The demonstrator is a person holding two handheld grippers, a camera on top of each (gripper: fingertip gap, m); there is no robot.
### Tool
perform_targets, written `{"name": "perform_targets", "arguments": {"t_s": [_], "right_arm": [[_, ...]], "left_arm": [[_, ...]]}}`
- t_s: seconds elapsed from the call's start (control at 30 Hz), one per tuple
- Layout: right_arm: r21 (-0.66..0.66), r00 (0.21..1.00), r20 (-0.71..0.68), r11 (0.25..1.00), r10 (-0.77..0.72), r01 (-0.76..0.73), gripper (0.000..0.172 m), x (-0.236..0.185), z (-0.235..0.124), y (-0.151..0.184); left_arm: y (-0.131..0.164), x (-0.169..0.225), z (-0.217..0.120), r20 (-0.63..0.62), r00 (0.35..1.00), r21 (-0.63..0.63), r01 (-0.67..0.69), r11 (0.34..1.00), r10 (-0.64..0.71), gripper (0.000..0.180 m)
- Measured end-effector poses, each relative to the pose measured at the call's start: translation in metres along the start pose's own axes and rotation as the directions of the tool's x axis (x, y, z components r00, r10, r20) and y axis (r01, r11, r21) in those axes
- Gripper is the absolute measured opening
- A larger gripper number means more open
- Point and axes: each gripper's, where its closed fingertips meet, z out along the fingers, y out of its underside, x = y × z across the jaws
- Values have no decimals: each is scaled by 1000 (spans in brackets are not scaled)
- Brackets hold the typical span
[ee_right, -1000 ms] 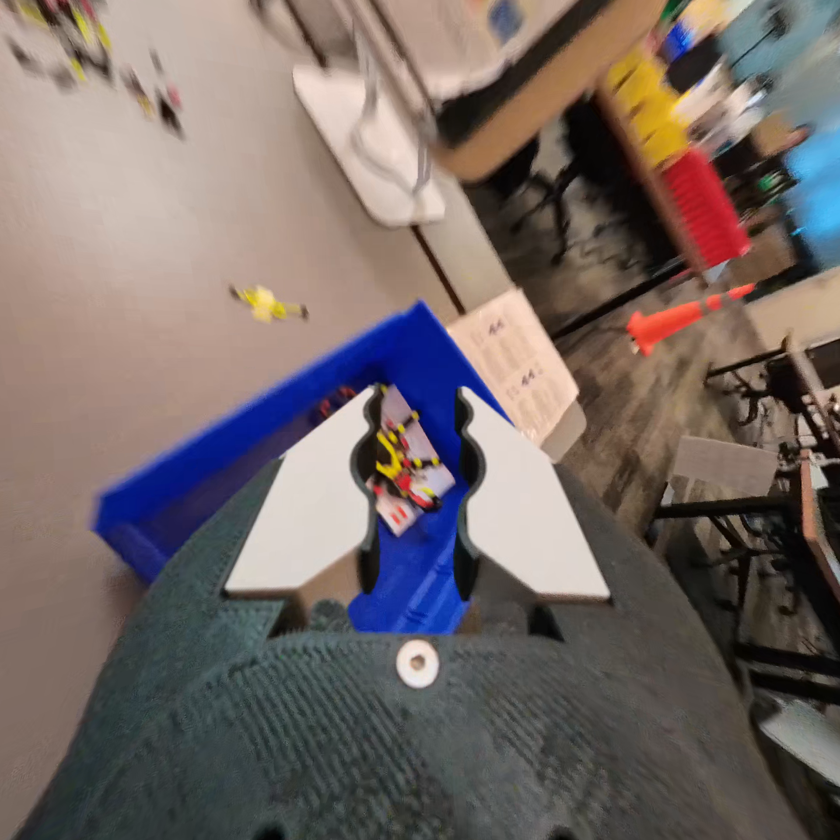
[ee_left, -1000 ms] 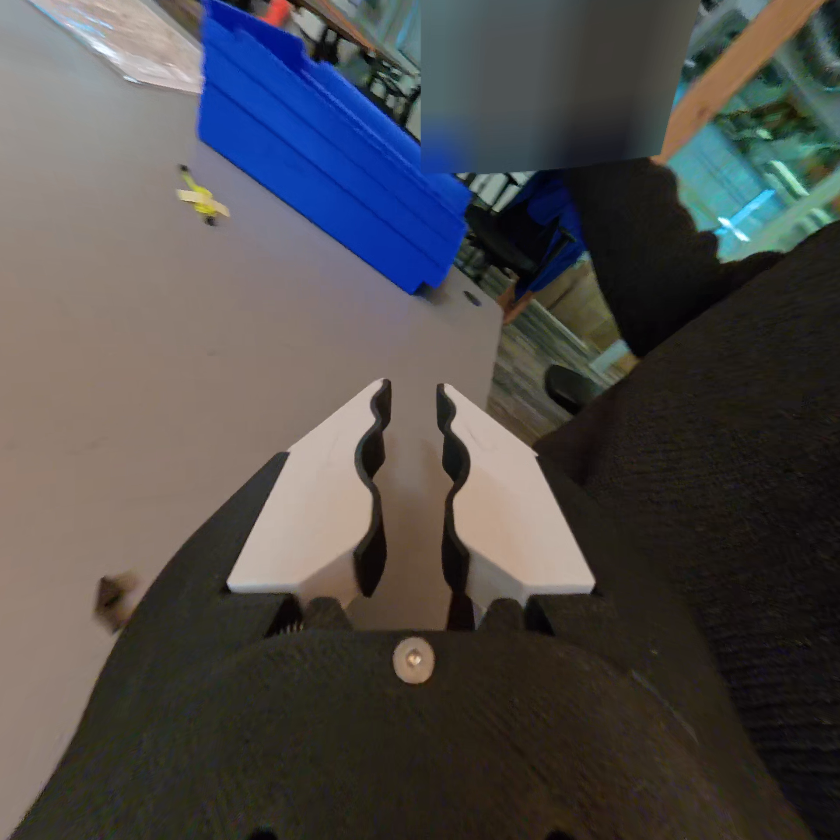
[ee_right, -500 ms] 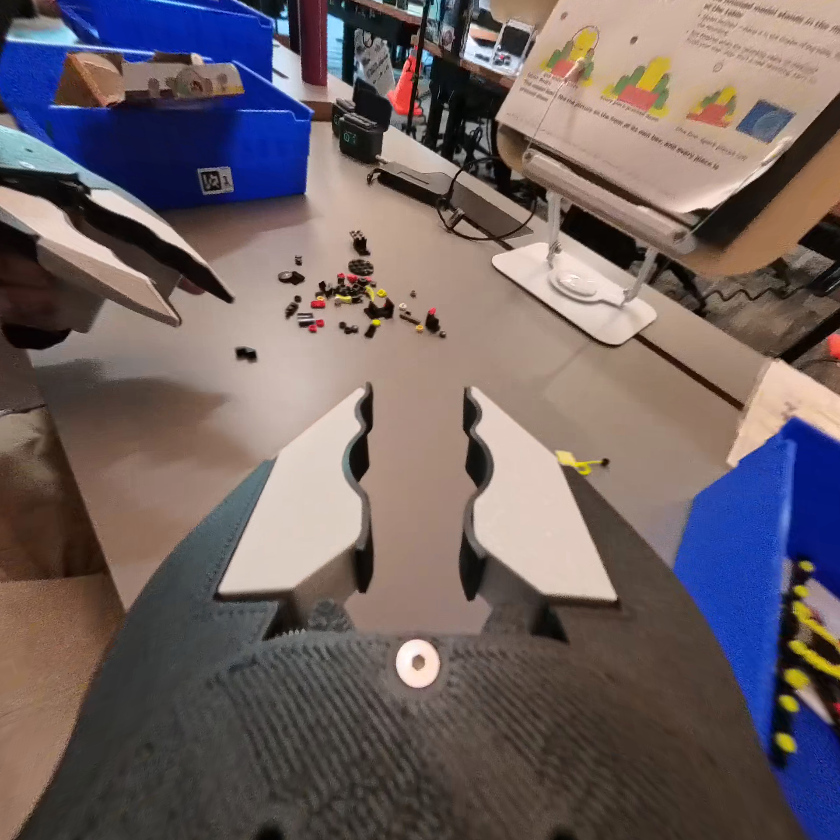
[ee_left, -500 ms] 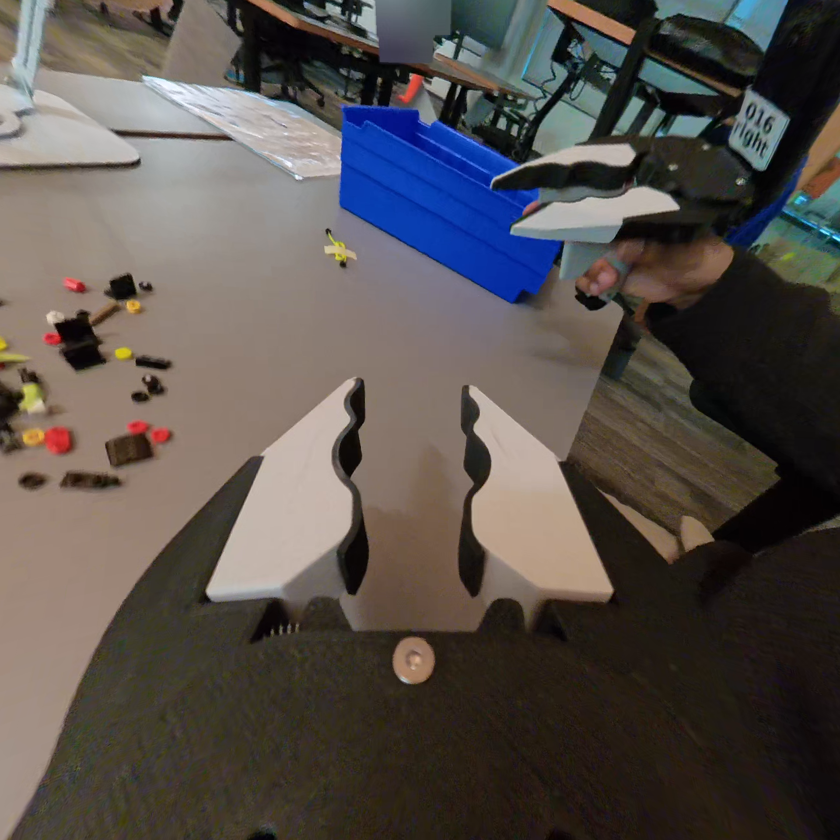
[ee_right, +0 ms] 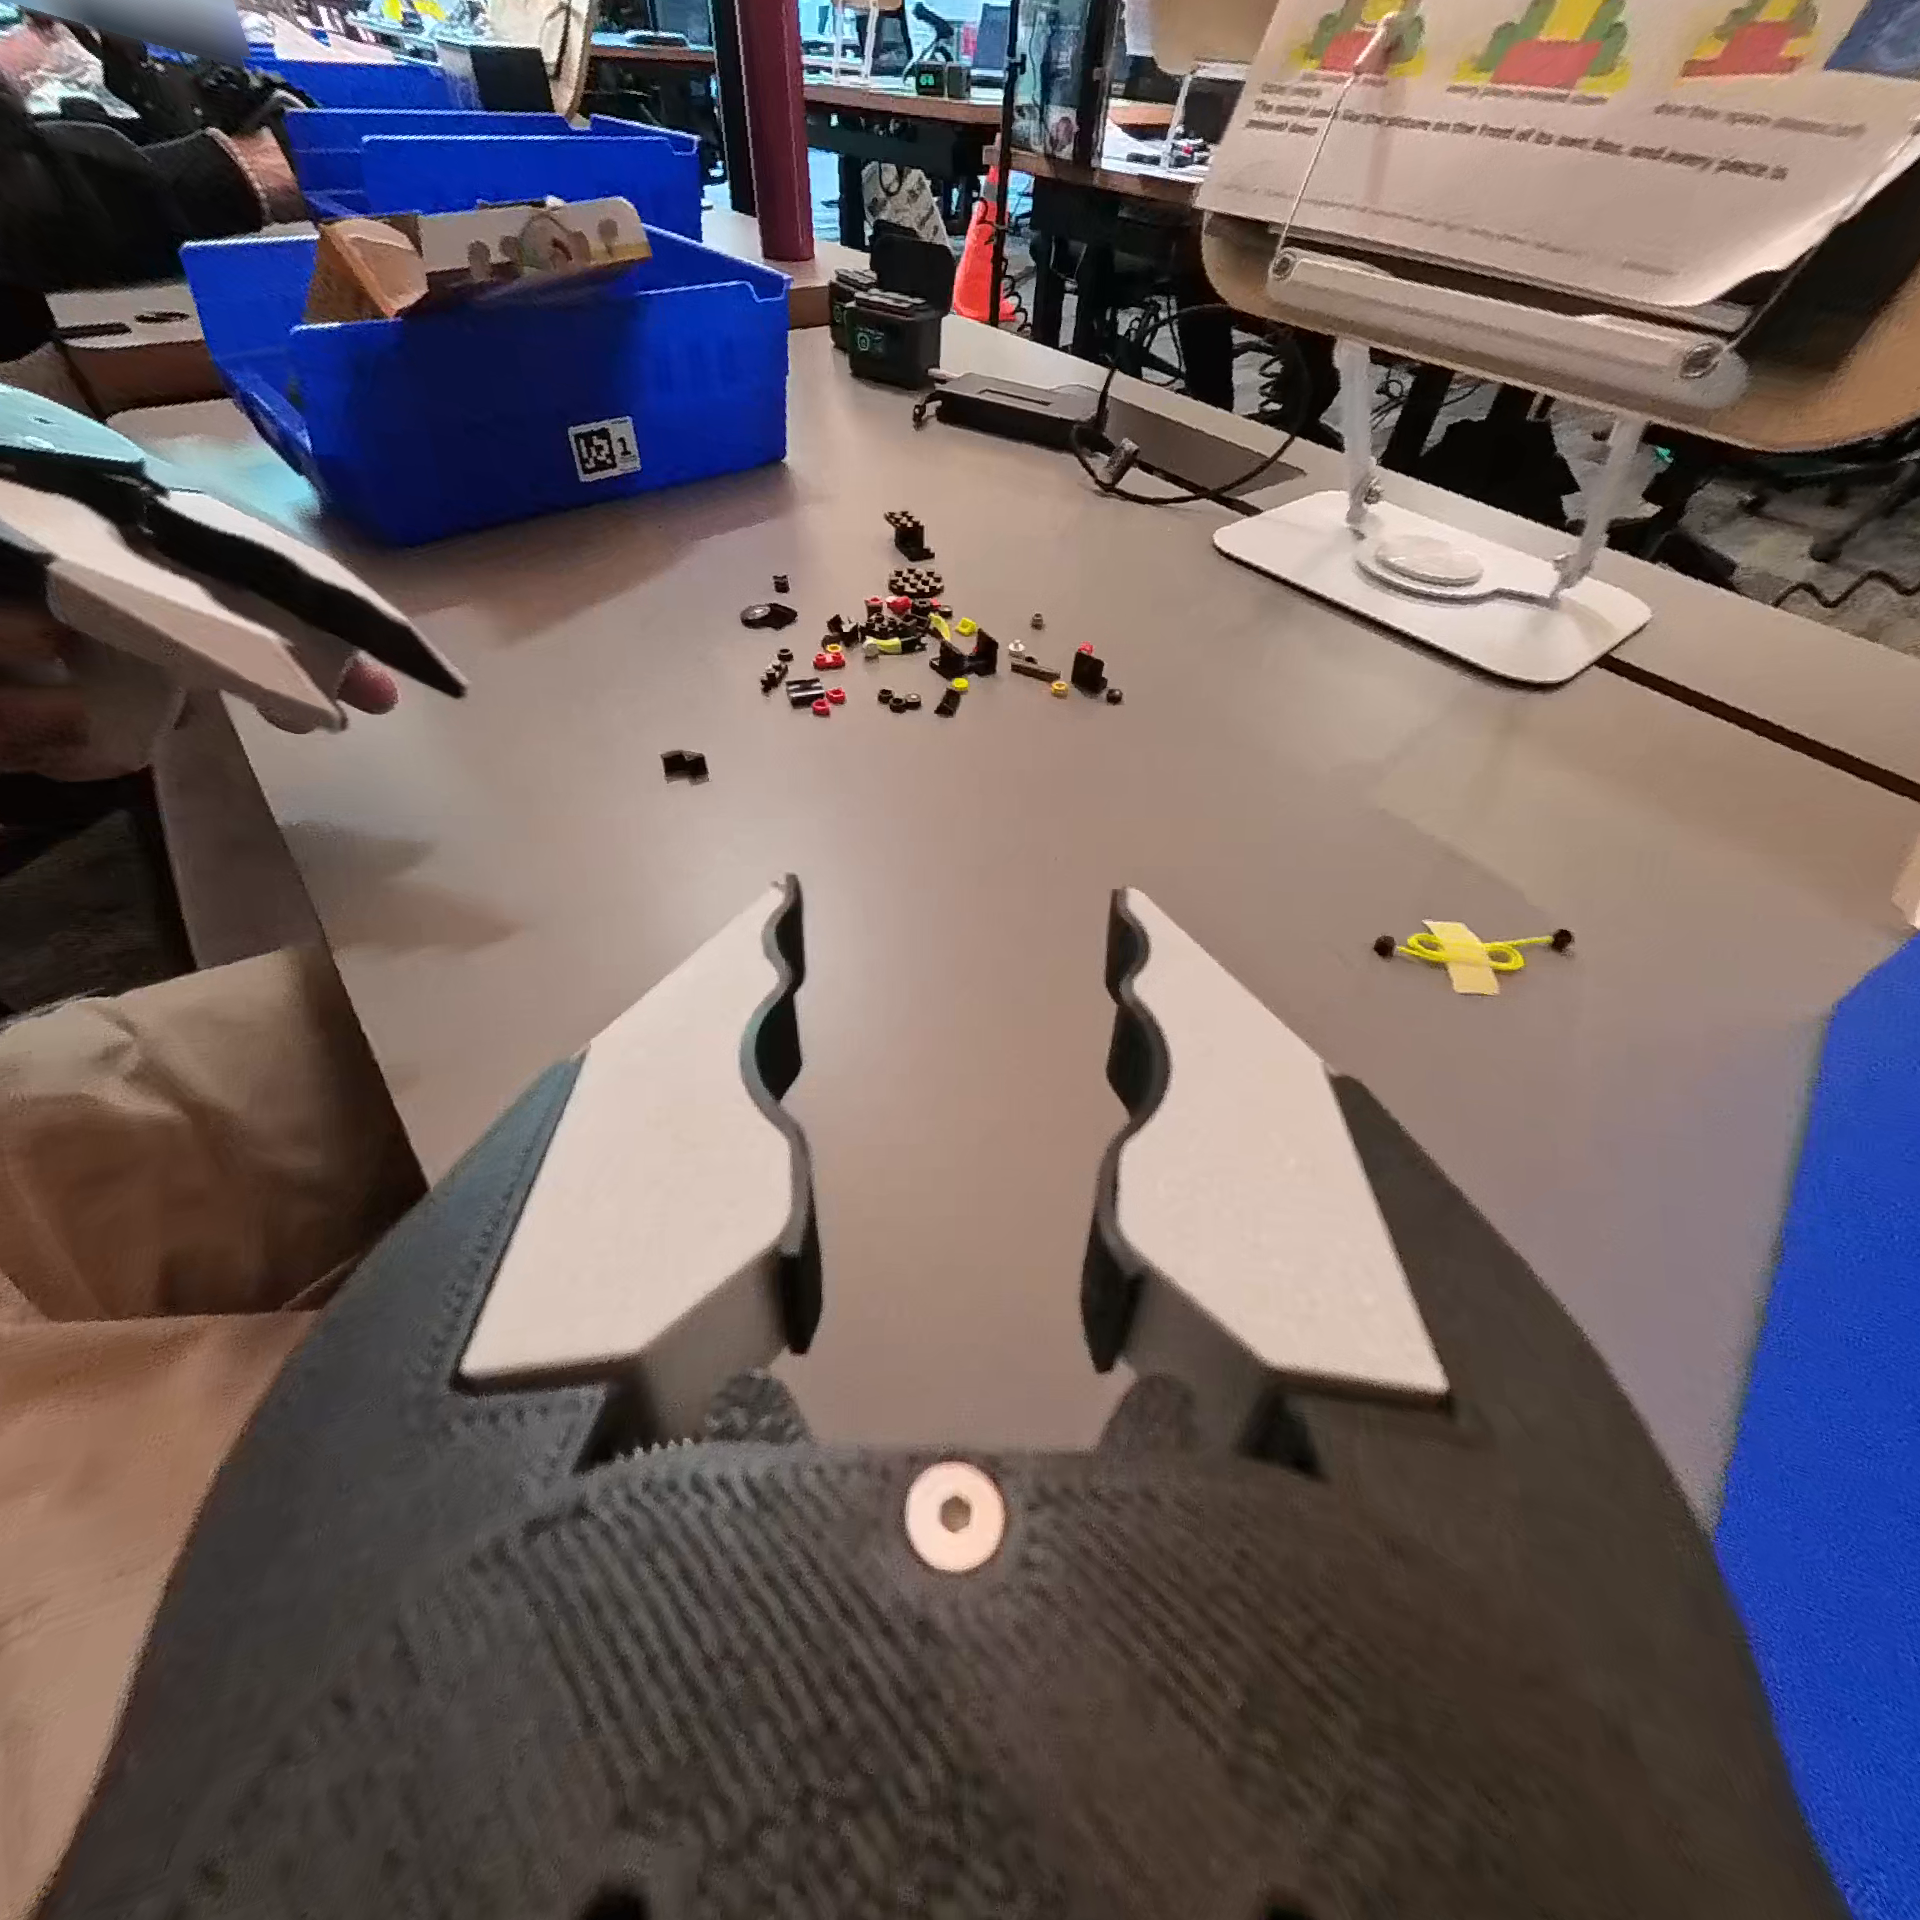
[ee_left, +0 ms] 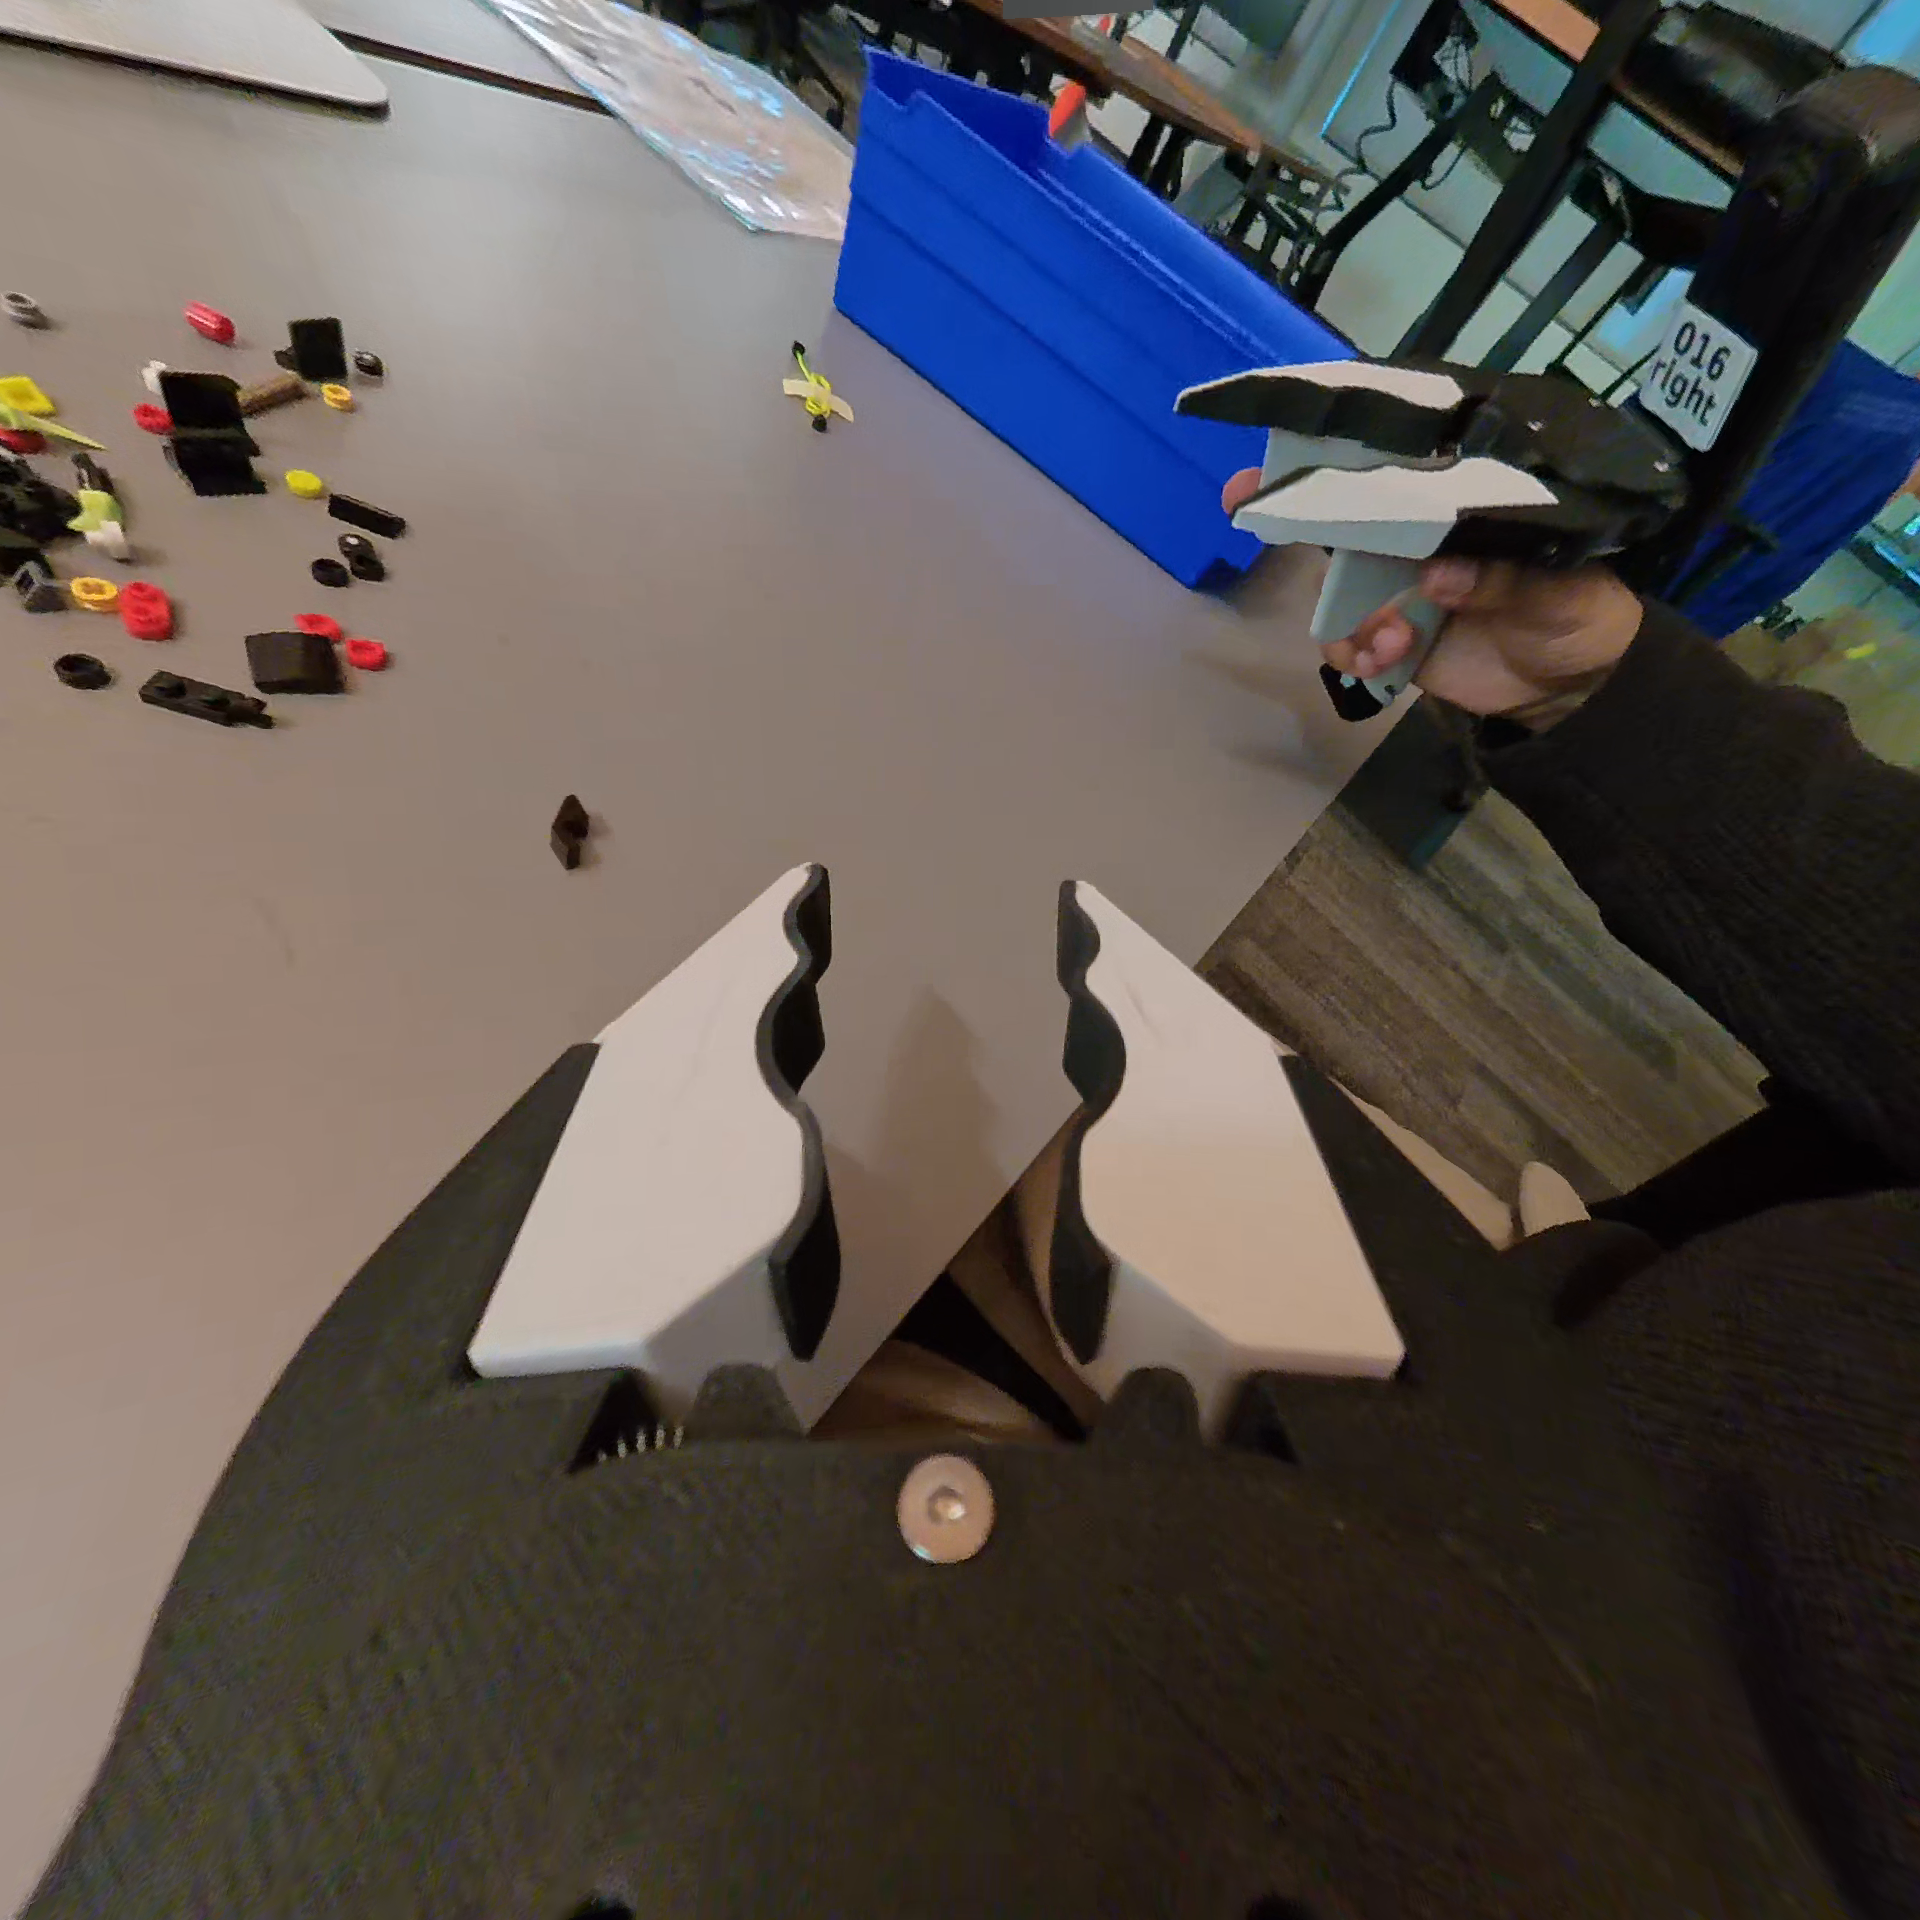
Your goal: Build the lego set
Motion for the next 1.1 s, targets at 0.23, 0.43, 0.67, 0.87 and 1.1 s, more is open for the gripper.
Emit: {"name": "perform_targets", "arguments": {"t_s": [0.23, 0.43, 0.67, 0.87, 1.1], "right_arm": [[-7, 1000, 4, 1000, 23, -23, 55, 7, 5, 7], [22, 998, 18, 998, 66, -67, 56, 6, 5, 3], [-12, 999, 29, 1000, 23, -22, 55, 0, 12, 10], [74, 999, 46, 997, -19, 16, 56, -6, 10, -2], [40, 999, 39, 999, -20, 19, 61, -5, 15, 7]], "left_arm": [[6, -3, 9, -34, 998, -47, 42, 998, -44, 42], [15, 4, 12, -47, 998, -91, 30, 995, -35, 47], [19, 8, 15, -46, 999, -114, -24, 993, 19, 48], [8, 14, 7, -61, 998, -51, -12, 999, 9, 54], [-5, 3, -2, -23, 1000, 25, -13, 1000, 14, 37]]}}
